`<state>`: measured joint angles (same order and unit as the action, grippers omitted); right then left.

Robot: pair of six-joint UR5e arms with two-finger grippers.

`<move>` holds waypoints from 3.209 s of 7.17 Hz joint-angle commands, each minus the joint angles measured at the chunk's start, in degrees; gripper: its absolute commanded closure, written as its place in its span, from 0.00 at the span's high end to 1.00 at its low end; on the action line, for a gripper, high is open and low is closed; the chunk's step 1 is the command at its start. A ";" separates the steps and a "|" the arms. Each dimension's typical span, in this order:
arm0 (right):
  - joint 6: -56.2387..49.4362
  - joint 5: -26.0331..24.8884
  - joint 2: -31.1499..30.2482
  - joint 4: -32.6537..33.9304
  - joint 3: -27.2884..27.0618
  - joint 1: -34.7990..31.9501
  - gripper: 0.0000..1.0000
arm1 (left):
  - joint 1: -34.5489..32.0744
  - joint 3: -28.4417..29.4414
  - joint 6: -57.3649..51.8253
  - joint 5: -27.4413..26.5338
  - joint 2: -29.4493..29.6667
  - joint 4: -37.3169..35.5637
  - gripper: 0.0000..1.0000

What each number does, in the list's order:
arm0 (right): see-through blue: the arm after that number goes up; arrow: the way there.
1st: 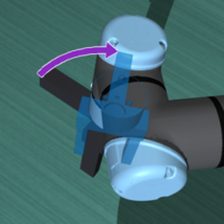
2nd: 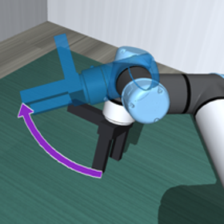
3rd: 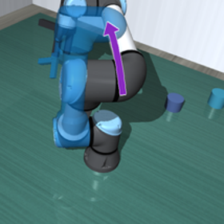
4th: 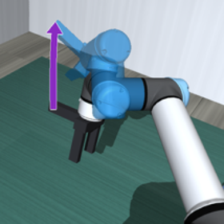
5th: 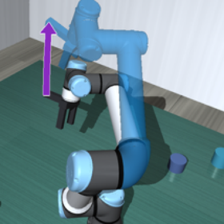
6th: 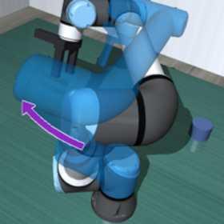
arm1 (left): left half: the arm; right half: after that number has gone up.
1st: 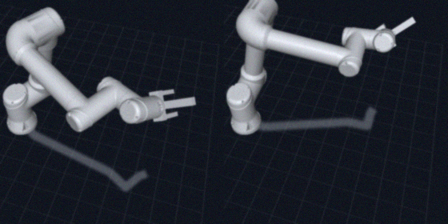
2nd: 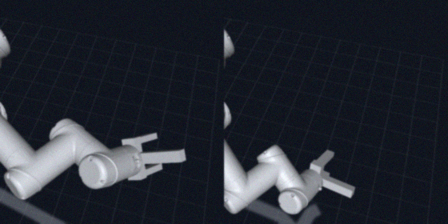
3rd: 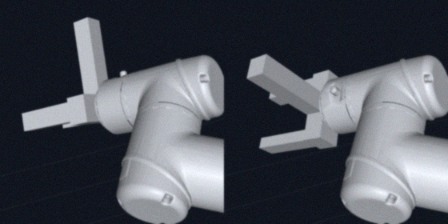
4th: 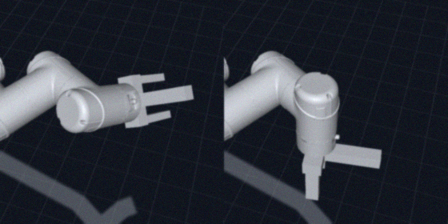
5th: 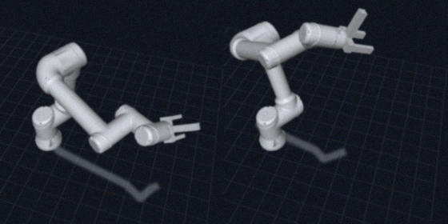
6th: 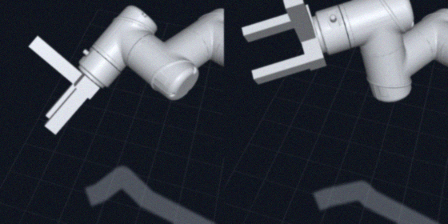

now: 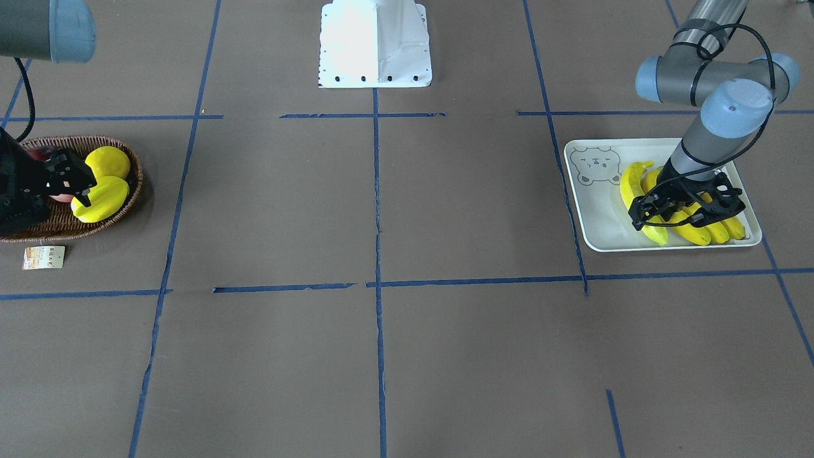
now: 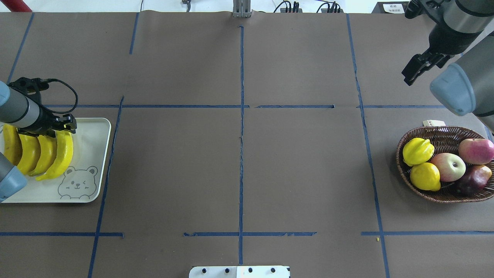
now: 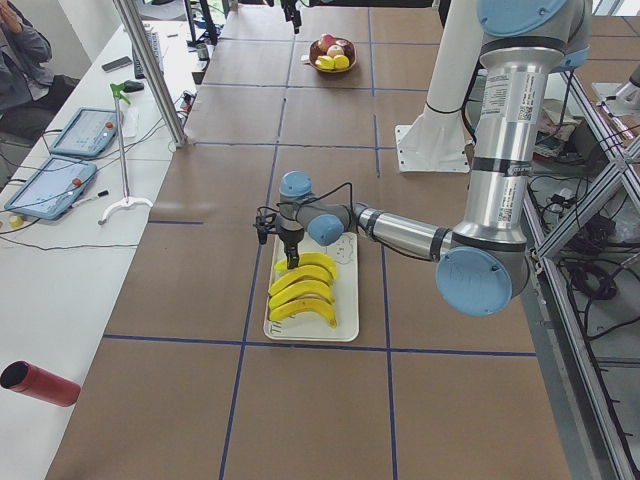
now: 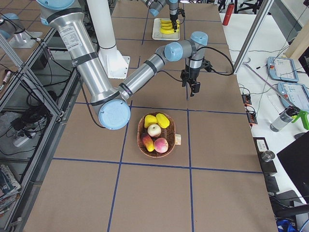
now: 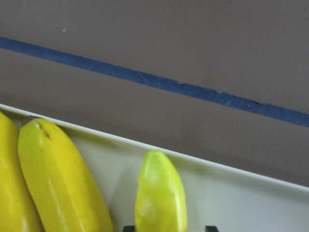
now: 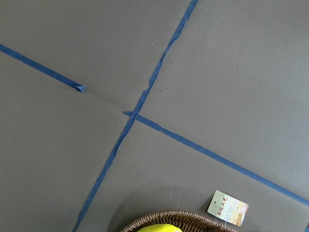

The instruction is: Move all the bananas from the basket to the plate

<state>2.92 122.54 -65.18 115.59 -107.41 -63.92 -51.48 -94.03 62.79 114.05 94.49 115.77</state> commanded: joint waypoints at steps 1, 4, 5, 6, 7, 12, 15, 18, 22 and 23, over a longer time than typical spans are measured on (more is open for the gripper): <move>0.06 0.41 -1.95 0.07 -1.66 -1.46 1.00 | -3.96 -0.36 -10.79 0.56 -1.75 -0.46 0.99; -4.12 2.79 -9.76 -0.10 -2.98 -8.38 1.00 | -20.18 1.30 -38.86 15.30 -2.65 -6.39 1.00; -10.24 2.79 -13.01 -0.10 -3.07 -11.37 1.00 | -24.93 0.78 -51.42 15.59 -2.47 -14.36 1.00; -14.92 3.05 -15.91 -0.10 -3.07 -14.62 1.00 | -29.68 0.43 -62.59 15.59 -2.04 -23.83 1.00; -20.27 6.10 -19.68 -0.19 -2.81 -17.78 1.00 | -34.08 0.17 -70.10 15.59 -1.77 -31.15 1.00; -18.85 9.64 -27.10 -1.93 -1.40 -22.56 1.00 | -38.08 0.09 -71.32 18.75 -5.02 -31.84 1.00; -13.92 9.64 -31.75 -11.69 -0.17 -22.56 1.00 | -38.25 -0.98 -71.14 17.96 -6.07 -31.93 1.00; -9.80 9.12 -32.28 -15.36 0.18 -22.48 1.00 | -38.25 -1.07 -71.23 17.96 -6.16 -32.01 1.00; -7.76 9.38 -32.55 -18.03 1.58 -22.47 1.00 | -37.99 -1.33 -71.58 17.96 -7.83 -31.84 1.00; -7.84 9.38 -32.55 -18.03 1.67 -22.39 1.00 | -37.99 -1.42 -71.50 17.96 -7.83 -31.84 1.00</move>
<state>-4.90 131.87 -97.75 97.64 -105.89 -86.36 -89.51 -95.36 -8.77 132.01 86.69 83.93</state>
